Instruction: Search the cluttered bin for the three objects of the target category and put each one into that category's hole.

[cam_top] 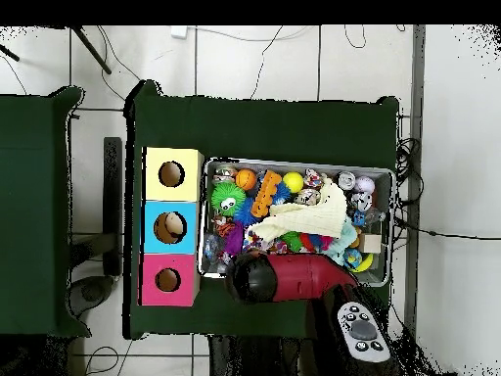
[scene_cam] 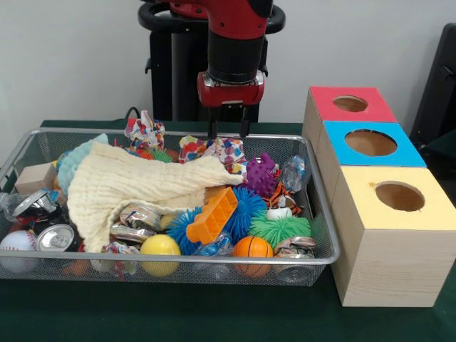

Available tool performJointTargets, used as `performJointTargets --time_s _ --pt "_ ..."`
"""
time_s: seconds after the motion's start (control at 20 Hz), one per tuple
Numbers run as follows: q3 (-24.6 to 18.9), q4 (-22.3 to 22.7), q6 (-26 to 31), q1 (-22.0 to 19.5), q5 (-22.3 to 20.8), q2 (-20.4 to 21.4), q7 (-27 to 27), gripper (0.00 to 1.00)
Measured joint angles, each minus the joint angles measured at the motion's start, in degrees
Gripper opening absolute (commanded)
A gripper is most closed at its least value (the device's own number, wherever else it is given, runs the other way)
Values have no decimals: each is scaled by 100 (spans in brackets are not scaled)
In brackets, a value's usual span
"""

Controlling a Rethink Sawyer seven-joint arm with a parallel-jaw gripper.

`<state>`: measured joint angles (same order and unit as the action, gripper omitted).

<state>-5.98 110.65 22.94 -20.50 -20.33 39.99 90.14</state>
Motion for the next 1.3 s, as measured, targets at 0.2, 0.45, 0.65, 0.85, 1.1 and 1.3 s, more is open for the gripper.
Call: performJointTargets --time_s 0.2,0.45,0.65,0.85,1.1,1.3 --pt "0 -109 0 34 -1 -85 0 100" --pt "-1 -225 0 53 0 -193 0 100" --pt "-1 -294 0 54 0 -298 0 100" --pt "2 -305 0 55 0 -407 0 100" --pt "46 -306 0 95 0 -459 0 100" --pt "55 -307 0 142 0 -478 0 100"
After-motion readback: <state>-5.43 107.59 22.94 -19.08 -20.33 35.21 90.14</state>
